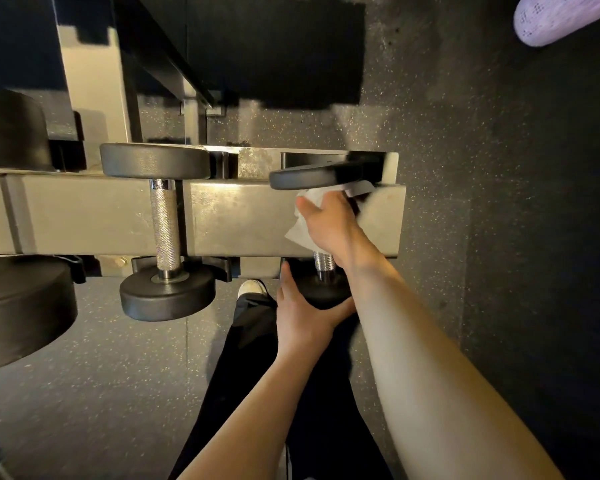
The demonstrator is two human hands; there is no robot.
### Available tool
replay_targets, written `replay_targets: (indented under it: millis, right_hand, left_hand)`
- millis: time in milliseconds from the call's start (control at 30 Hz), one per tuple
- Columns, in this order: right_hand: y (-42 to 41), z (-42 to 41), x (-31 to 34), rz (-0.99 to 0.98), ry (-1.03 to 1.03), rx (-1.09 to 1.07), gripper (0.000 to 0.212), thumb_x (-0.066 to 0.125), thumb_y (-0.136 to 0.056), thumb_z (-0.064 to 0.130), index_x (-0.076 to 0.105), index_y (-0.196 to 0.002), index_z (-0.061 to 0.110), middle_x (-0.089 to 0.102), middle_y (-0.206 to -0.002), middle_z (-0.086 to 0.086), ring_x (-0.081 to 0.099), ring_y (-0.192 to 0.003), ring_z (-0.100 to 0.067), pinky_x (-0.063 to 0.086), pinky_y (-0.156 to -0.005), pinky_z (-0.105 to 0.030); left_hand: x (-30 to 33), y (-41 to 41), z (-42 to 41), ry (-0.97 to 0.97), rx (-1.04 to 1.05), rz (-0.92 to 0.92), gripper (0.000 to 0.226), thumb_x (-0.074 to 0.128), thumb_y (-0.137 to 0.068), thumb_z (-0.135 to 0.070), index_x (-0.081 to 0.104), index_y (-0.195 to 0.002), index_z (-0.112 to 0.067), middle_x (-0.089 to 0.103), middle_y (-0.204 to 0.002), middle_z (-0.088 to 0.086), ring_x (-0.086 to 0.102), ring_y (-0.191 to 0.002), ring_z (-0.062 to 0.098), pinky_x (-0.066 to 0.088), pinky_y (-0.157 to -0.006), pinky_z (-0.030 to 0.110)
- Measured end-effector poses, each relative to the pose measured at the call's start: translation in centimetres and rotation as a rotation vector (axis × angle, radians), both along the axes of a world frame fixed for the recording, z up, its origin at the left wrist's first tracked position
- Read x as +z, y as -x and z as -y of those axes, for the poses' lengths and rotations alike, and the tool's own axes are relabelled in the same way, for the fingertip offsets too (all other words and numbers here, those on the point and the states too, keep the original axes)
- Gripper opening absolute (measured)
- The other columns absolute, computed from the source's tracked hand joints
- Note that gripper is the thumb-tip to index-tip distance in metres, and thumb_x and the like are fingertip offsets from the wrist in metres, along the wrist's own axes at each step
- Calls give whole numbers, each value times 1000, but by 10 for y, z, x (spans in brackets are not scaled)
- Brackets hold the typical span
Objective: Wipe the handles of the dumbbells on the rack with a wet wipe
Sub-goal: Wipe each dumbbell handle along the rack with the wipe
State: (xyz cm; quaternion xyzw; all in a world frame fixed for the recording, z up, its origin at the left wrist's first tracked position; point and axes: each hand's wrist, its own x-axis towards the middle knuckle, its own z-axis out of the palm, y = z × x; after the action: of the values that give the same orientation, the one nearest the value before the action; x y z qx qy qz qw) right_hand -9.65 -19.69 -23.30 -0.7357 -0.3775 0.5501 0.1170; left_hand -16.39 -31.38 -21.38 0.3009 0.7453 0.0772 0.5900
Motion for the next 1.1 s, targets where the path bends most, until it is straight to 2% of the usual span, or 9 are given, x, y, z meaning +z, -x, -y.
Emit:
replay_targets:
  millis: [167,333,400,567,700,800,867,1000,1100]
  right_hand:
    - [-6,0,2,18,-15,34,47,46,-99,33,44,-130,-2,52,-128,-19,50,-119,-28,35,-85,-23]
    - [-14,10,4,-9,0,93,48,46,-99,34,44,-133,1,53,-130,-16,50,-121,-28,37,-103,-34]
    - [-14,19,7,-10,9,107,45,48,-99,29,44,-131,-1,54,-126,-10,51,-117,-22,35,-96,-24]
    - [-27,47,13,10,164,256,43,51,-96,37,50,-126,6,57,-111,-2,55,-102,-19,38,-81,-26]
    - [-25,46,18,72,162,276,48,53,-95,37,46,-129,3,53,-117,-7,50,-102,-18,33,-81,-24]
    - [-16,29,20,89,15,147,31,47,-99,34,53,-104,4,57,-97,-9,54,-88,-17,33,-77,-23]
    - [-8,9,25,108,-34,63,33,41,-101,36,49,-87,7,49,-80,-4,46,-74,-16,31,-69,-22]
    - [4,5,23,1,-67,-47,36,38,-102,31,54,-108,-1,56,-95,-13,48,-72,-15,34,-57,-19]
    - [-1,29,20,29,2,33,41,39,-102,29,45,-130,1,58,-112,-14,56,-90,-20,38,-58,-12]
  left_hand:
    - [5,4,-9,-30,-19,24,136,88,-55,-50,-3,-154,-30,27,-157,3,29,-142,21,30,-110,35]
    - [6,6,-13,12,-72,18,140,88,-54,-54,-7,-154,-28,27,-156,6,30,-141,23,31,-110,36]
    - [5,9,-12,4,-81,11,139,88,-55,-53,-5,-154,-28,31,-155,5,33,-140,22,33,-108,34]
    - [3,11,-11,-20,-113,-33,135,86,-53,-57,3,-155,-26,40,-150,4,39,-136,21,37,-105,33]
    - [2,13,-12,-35,-128,-37,136,85,-53,-59,1,-155,-26,38,-151,2,39,-136,20,36,-106,34]
    - [4,13,-14,-22,-135,-39,139,86,-52,-59,-3,-154,-28,35,-153,4,36,-138,21,35,-106,34]
    - [6,15,-15,-15,-141,-38,138,86,-54,-58,-4,-154,-28,34,-153,4,36,-138,22,34,-107,34]
    - [13,31,-16,-21,-159,-4,129,87,-60,-50,0,-154,-31,38,-151,4,37,-137,22,34,-107,32]
    - [15,40,-16,-1,-157,11,127,87,-61,-47,3,-154,-28,40,-150,5,39,-137,22,34,-107,30]
